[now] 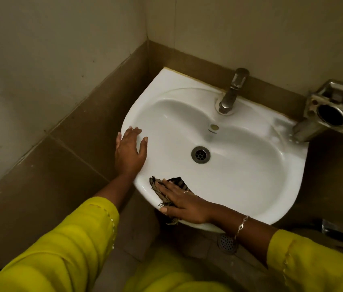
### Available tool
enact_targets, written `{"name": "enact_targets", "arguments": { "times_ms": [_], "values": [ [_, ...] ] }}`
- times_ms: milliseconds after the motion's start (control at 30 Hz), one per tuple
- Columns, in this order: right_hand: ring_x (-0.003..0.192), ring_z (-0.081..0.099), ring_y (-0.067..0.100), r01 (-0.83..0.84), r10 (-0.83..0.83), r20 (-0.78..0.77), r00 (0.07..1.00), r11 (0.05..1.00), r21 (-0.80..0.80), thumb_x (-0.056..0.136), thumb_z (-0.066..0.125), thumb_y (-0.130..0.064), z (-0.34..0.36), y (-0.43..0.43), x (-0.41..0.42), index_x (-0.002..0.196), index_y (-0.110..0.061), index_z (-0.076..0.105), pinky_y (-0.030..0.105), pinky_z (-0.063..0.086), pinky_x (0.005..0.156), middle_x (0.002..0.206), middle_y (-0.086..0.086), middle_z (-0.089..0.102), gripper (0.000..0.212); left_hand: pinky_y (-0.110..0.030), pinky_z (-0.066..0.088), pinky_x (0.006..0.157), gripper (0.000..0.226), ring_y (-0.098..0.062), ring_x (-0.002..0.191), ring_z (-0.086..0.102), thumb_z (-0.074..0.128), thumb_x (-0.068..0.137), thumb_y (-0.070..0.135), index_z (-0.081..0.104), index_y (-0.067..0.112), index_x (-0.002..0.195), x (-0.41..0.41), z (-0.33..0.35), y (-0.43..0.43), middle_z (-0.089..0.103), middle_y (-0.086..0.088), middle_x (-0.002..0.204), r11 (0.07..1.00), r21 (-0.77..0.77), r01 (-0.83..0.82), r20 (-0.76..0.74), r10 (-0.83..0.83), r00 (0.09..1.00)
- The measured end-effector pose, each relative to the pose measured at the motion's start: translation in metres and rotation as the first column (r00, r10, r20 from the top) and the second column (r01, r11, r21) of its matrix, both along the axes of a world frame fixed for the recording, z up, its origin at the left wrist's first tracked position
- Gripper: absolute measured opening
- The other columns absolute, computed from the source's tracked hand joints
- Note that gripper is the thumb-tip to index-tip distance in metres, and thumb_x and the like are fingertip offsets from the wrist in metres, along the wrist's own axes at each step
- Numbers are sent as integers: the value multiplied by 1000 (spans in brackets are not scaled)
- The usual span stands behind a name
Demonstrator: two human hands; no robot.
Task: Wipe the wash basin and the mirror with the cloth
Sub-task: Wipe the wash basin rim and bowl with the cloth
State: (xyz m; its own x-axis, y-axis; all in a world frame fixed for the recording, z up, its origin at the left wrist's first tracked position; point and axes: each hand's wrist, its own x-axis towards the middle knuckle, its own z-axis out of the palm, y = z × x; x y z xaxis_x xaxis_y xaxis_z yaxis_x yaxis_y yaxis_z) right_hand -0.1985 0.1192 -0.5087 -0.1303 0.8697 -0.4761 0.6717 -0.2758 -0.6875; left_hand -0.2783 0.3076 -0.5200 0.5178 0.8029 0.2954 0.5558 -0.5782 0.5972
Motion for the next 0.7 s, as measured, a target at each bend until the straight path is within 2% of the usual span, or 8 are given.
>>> {"name": "enact_targets", "arguments": {
  "times_ms": [300,400,467,567,633,700],
  "values": [
    [144,6,11,11,-10,134,991,1000,-8,98,33,-41,18,-53,19,147,-25,11,38,14,116,157,1,8,57,-36,14,111,40,-27,126,44,39,86,21,58,1,114,-1,-2,0,58,-17,123,1000,0,-13,9,13,1000],
    [143,12,13,-6,8,174,985,1000,-10,94,27,-51,22,-69,27,147,-25,15,41,20,114,156,2,14,60,-37,15,111,39,-27,125,45,39,86,21,58,1,114,-1,-2,0,59,-18,122,1000,6,-18,2,18,1000],
    [143,12,11,-23,29,188,982,999,-34,92,22,-58,24,-79,36,147,-25,16,39,19,114,156,1,14,64,-38,16,111,39,-27,125,45,40,86,21,59,1,113,-2,-3,-1,59,-18,122,1000,14,-17,2,17,1000],
    [140,9,2,-54,66,189,980,996,-66,97,31,-43,29,-94,56,146,-26,18,27,11,114,156,-4,13,53,-37,15,111,40,-28,125,45,39,85,21,59,1,114,-3,-4,-1,59,-18,122,1000,16,-10,-4,10,1000],
    [136,6,-4,-85,102,206,973,992,-93,98,31,-40,33,-103,74,146,-29,19,20,9,110,155,-7,14,51,-38,15,111,41,-28,126,44,39,85,21,58,0,114,-2,-3,-1,58,-19,122,1000,15,1,-14,-1,1000],
    [140,9,2,-125,151,236,960,984,-124,98,29,-43,35,-111,92,145,-29,21,28,11,115,155,-7,17,50,-39,15,111,41,-29,126,44,38,85,21,58,0,114,-1,-3,-1,58,-20,122,1000,17,11,-27,-11,1000]
  ]
}}
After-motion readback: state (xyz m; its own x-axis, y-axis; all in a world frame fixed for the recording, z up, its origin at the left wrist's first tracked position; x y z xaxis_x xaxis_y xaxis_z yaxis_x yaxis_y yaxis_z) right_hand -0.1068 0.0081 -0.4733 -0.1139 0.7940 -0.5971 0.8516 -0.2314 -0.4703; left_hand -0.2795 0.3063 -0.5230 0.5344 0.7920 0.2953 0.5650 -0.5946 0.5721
